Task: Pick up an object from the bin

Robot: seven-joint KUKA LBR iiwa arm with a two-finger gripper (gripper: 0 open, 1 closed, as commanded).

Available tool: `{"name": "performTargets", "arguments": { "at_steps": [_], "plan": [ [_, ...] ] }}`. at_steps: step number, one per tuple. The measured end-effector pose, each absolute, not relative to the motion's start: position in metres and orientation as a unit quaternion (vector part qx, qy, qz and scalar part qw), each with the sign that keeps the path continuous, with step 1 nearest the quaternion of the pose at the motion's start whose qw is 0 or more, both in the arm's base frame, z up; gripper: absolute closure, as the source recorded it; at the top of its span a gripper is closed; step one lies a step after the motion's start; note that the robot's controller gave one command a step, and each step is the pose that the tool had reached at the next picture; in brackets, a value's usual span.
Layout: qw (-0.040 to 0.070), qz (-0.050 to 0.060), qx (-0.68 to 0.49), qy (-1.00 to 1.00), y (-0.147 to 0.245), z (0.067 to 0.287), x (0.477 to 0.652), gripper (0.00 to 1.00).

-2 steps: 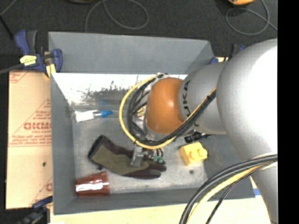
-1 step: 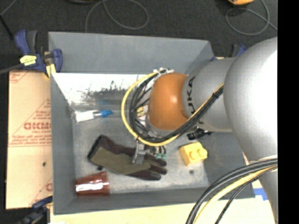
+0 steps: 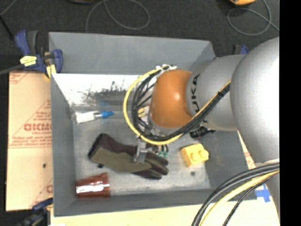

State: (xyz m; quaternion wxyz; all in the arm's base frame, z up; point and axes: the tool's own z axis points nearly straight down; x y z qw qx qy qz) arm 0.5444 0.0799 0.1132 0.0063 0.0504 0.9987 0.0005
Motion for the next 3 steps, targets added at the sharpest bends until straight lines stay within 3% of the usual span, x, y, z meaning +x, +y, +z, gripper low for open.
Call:
{"name": "performTargets", "arguments": {
  "at_steps": [3],
  "plan": [
    [0.005, 0.000, 0.049, 0.999, 0.079, 0.164, 0.544, 1.00]
  ]
}}
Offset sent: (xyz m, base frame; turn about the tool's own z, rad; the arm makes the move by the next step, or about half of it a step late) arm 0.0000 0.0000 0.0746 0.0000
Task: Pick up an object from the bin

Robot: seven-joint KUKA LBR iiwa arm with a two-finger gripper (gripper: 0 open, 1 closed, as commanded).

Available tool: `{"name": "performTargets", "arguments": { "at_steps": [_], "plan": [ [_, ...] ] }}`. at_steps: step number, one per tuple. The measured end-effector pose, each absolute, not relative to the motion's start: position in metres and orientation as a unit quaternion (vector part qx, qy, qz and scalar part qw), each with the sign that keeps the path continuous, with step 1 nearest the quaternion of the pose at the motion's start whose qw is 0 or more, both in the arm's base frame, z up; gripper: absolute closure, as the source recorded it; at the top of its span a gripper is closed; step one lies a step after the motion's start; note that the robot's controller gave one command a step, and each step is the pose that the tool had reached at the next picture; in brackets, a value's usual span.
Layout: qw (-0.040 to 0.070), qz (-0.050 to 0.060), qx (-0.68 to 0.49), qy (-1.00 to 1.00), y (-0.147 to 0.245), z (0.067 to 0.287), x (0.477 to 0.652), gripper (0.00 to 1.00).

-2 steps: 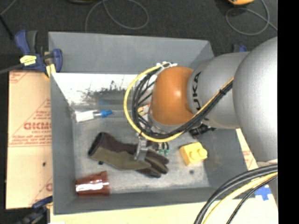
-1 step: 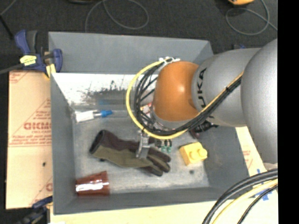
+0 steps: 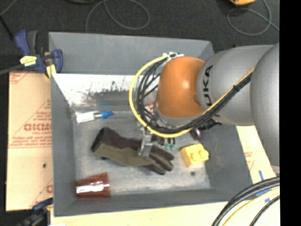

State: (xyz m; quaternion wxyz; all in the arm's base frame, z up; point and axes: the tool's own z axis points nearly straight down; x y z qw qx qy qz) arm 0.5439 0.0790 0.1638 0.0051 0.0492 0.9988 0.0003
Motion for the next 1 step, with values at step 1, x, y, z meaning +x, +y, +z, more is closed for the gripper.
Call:
{"name": "performTargets", "arguments": {
  "at_steps": [1],
  "plan": [
    [0.007, 0.001, 0.049, 0.999, 0.0789, 0.1756, 0.5449, 1.00]
  ]
}}
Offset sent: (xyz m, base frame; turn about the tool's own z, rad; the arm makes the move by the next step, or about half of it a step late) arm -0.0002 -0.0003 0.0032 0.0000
